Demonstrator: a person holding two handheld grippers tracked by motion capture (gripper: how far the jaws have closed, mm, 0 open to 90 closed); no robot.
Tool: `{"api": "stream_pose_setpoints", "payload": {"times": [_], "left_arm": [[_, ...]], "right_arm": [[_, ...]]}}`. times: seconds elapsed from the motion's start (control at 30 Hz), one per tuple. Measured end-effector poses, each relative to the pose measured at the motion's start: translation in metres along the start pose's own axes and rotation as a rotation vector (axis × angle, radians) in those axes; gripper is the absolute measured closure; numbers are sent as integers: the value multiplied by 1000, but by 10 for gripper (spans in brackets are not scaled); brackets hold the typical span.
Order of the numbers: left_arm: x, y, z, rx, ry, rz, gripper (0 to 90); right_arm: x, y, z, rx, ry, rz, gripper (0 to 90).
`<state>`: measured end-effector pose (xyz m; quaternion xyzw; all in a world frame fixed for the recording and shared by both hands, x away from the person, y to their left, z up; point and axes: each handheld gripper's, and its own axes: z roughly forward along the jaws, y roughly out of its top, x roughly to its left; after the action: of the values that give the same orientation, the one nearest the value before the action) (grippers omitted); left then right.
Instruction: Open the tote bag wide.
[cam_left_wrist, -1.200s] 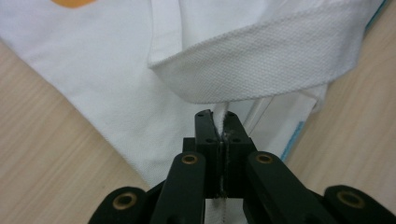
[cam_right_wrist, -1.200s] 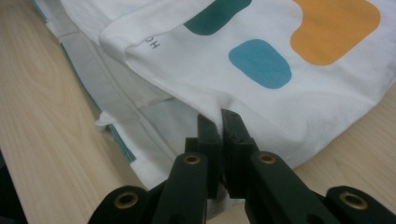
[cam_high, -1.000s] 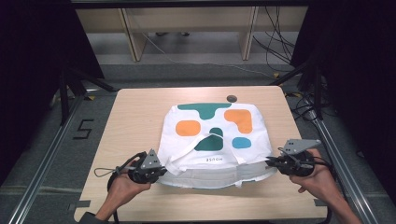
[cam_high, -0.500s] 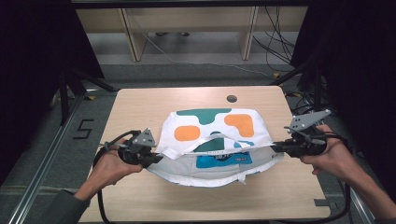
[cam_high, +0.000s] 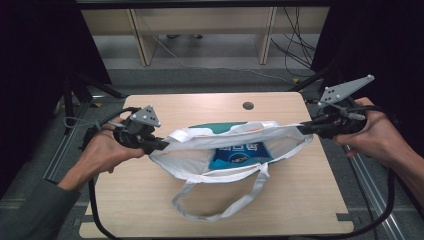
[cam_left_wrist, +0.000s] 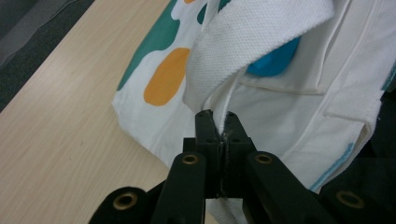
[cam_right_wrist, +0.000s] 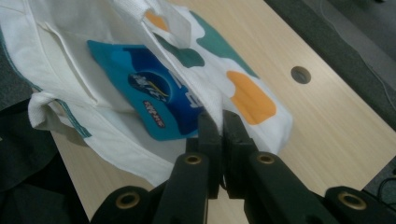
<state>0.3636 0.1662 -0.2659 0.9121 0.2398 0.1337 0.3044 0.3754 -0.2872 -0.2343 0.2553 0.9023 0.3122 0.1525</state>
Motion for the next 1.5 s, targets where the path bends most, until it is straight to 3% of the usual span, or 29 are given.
{"api": "stream_pose_setpoints", "payload": {"times": [0.07, 0.1, 0.17, 0.23, 0.3, 0.43, 0.5, 0.57, 0.7, 0.73, 0.83, 0.9, 1.03, 1.13, 1.4, 1.5], "left_arm": [[1, 9, -13, 1, 5, 8, 877], [1, 9, -13, 1, 5, 8, 877], [2, 20, -31, -17, 9, 0, 877], [3, 25, -37, -22, 15, -3, 877], [5, 37, -54, -24, 37, -7, 877], [3, 48, -66, -1, 49, 9, 877], [6, 51, -70, 4, 34, -13, 877], [13, 53, -68, 35, 7, -36, 877], [22, 55, -59, 38, 17, -51, 877], [26, 56, -59, 35, 12, -50, 877], [32, 56, -56, 38, 13, -56, 876], [36, 58, -53, 42, 15, -62, 875], [45, 60, -46, 53, 27, -72, 875], [56, 60, -39, 48, 34, -90, 875], [66, 60, -27, 33, 40, -104, 874], [64, 55, -14, 61, 33, -105, 873]], "right_arm": [[-1, 8, -9, -4, -1, 14, 890], [-3, 11, -11, -17, -12, -7, 890], [-5, 16, -20, -17, -14, -4, 891], [-6, 19, -23, -20, -12, -12, 891], [-7, 29, -32, -28, -43, -21, 892], [-8, 39, -39, -28, -51, -22, 892], [-11, 43, -43, -24, -38, -20, 892], [-13, 45, -44, -19, -18, -5, 892], [-16, 48, -41, 4, -7, 6, 892], [-19, 49, -39, -7, -27, -1, 892], [-20, 51, -39, 10, -11, 5, 892], [-22, 53, -36, 6, -31, -1, 892], [-24, 60, -29, 36, -37, 25, 892], [-31, 63, -23, 45, -44, 4, 891], [-40, 66, -14, 58, -67, 16, 891], [-41, 63, -9, 67, -68, 4, 891]]}}
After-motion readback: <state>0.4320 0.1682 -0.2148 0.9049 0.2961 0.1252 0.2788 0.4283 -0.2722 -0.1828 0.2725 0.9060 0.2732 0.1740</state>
